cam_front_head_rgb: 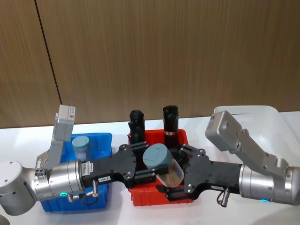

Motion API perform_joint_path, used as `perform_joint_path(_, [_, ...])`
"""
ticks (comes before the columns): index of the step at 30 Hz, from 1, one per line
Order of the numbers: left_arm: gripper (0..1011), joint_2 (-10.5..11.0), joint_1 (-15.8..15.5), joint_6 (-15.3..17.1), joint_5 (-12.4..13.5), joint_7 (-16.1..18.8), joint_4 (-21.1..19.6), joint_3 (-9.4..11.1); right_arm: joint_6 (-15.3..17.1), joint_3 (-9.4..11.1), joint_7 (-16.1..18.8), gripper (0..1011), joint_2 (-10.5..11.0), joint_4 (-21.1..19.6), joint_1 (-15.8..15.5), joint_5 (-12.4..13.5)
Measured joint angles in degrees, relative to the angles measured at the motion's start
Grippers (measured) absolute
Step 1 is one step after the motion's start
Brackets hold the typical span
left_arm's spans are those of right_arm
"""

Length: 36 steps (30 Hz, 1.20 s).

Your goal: Pick the cotton swabs from the blue box and place them into the white box.

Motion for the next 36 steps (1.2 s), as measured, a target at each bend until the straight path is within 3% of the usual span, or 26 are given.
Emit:
perform_joint_path(7, [669, 0.00, 0.00, 0.00, 0.00, 0.00, 0.00, 0.00, 0.08, -0.57, 0.83, 956, -0.15, 0.23, 0.60, -0.47])
perform_joint_path(14, [669, 0.00, 0.00, 0.00, 0.00, -0.04, 0.00, 0.00, 0.11, -0.85, 1.08, 777, -0.09, 0.42, 0.93, -0.56])
perform_joint_path(27, [669, 0.00, 0.00, 0.00, -0.02, -0.12, -0.01, 0.00, 0.00, -1.24, 1.19, 687, 0.26, 0.46, 1.23, 0.02])
perform_joint_path(29, [690, 0.00, 0.00, 0.00, -0.04, -0.12, -0.02, 0.00, -0.02, -1.37, 1.19, 677, 0.28, 0.40, 1.24, 0.32])
perform_joint_path(36, [901, 0.00, 0.00, 0.00, -0.01, -0.02, 0.00, 0.00, -0.19, -1.60, 1.14, 657, 0.45, -0.04, 1.24, 1.13])
